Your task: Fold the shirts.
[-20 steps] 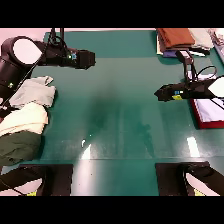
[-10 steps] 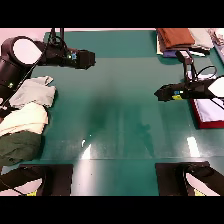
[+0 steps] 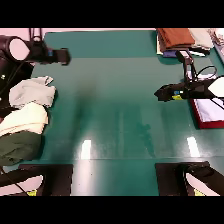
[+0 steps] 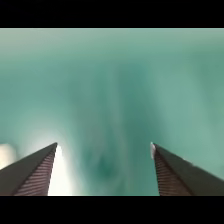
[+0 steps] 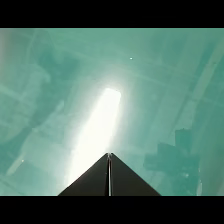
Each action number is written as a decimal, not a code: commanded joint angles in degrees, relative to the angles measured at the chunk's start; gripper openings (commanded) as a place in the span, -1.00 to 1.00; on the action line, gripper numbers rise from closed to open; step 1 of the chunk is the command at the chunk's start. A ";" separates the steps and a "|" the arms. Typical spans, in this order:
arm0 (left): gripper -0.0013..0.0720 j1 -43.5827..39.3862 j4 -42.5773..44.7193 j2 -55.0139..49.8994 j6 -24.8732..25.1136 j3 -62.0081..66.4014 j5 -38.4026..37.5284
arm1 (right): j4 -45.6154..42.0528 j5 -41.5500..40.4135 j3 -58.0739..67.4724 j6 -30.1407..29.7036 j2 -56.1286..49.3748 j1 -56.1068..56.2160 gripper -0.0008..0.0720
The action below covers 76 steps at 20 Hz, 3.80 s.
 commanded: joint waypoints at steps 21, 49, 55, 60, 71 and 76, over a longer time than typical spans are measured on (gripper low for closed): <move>-0.90 13.53 1.75 13.49 6.73 1.84 -0.98 | -0.07 -9.14 3.98 2.12 7.32 -0.31 -0.91; 0.71 -8.02 -19.98 -6.16 -0.09 -9.22 -4.63 | -0.50 4.74 29.86 2.05 3.48 -4.33 -0.91; 0.71 -12.92 -32.17 -9.75 5.38 -25.38 3.34 | -0.44 7.50 29.88 2.12 0.57 -4.33 -0.91; -0.88 -14.62 -31.85 -10.49 5.44 -23.69 7.72 | -0.39 24.06 29.51 2.14 -5.88 -7.32 -0.91; -0.89 -13.44 -29.38 -10.49 8.35 -17.22 4.02 | 16.94 12.83 -19.34 -4.83 -13.64 -9.49 0.58; -0.89 -13.44 -29.22 -10.47 8.35 -17.22 3.80 | 22.32 3.76 -19.71 -9.88 -19.39 -2.10 -0.37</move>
